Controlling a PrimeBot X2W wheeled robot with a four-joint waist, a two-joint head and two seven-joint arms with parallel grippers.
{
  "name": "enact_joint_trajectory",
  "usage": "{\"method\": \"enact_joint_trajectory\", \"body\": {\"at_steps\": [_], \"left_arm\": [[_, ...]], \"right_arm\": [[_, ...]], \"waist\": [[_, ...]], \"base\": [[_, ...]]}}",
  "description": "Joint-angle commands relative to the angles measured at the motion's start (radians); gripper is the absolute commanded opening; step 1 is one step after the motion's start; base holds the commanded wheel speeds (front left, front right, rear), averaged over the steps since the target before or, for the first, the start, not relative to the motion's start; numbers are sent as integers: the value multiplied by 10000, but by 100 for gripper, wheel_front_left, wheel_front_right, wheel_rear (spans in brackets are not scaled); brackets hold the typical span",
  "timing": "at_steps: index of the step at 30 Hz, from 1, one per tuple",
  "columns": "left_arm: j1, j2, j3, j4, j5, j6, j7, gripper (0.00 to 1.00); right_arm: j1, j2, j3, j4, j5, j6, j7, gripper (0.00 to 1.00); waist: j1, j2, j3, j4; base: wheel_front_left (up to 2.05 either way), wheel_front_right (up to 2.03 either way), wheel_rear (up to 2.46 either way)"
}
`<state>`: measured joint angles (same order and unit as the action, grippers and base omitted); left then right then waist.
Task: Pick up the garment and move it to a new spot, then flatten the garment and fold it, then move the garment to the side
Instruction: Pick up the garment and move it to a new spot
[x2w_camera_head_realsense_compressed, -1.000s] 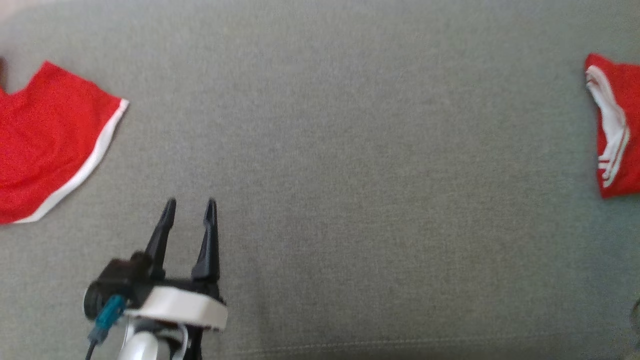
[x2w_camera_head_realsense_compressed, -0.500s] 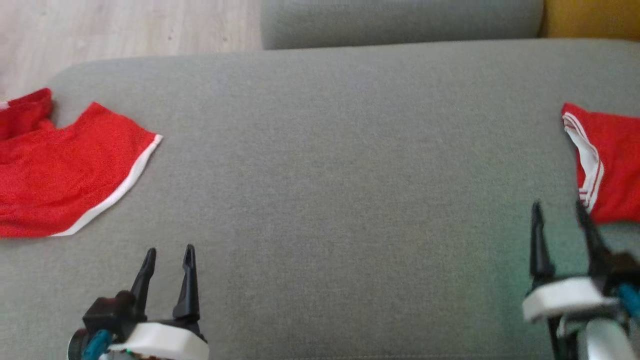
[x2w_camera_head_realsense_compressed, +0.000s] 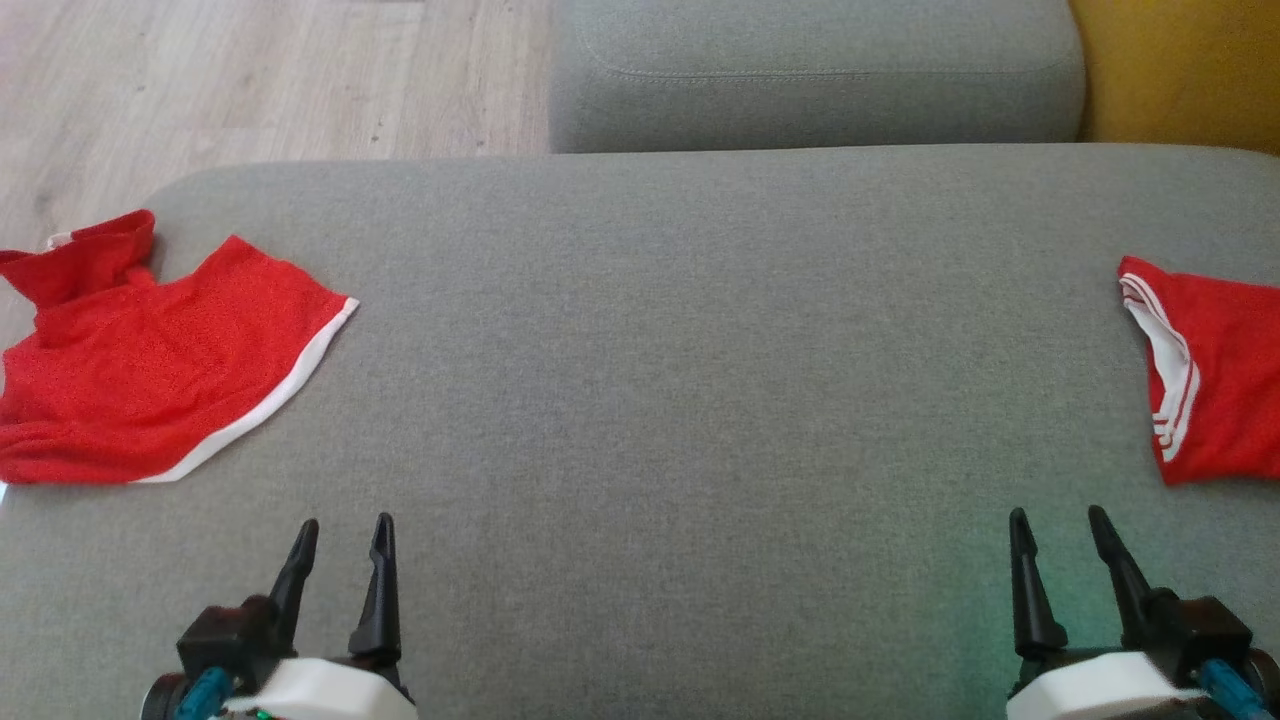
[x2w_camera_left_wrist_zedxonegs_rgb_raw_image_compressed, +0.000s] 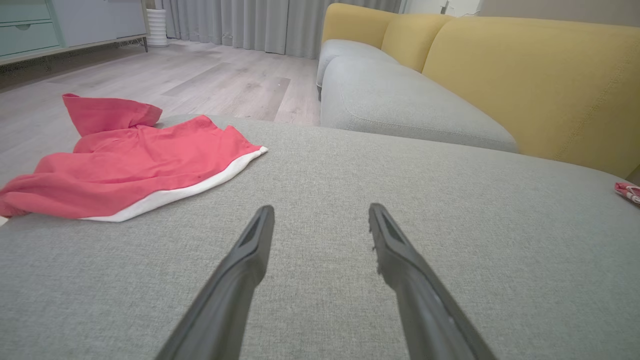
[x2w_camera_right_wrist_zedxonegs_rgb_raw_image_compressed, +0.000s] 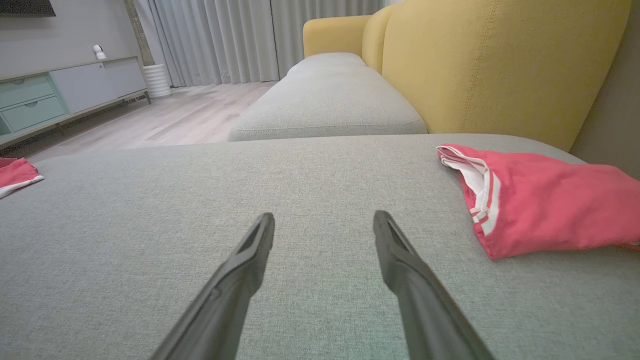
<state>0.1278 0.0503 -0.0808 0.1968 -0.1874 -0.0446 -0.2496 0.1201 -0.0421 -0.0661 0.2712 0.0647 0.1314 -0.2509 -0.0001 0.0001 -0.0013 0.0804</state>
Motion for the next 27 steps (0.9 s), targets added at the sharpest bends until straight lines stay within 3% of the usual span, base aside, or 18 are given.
{"method": "enact_joint_trajectory", "body": {"at_steps": [1,8,14,27], "left_arm": [[-348,-1,396,-255,50,-5,-122,100],[-361,-1,361,-215,77,-61,-122,100],[-414,-1,241,-267,25,-45,-122,100],[62,-1,231,-176,-220,163,-122,100]], "right_arm": [[-283,-83,322,-350,36,-7,-107,100],[-282,-82,355,-390,-64,-7,-108,100],[-96,-82,340,-450,13,-7,-108,100],[-238,-82,939,-424,-30,-7,-108,100]], "waist": [[1,-1,-20,-47],[1,-1,0,26],[1,-1,12,650],[1,-1,-100,3520]], "base": [[0,0,0],[0,0,0],[0,0,0],[0,0,0]]}}
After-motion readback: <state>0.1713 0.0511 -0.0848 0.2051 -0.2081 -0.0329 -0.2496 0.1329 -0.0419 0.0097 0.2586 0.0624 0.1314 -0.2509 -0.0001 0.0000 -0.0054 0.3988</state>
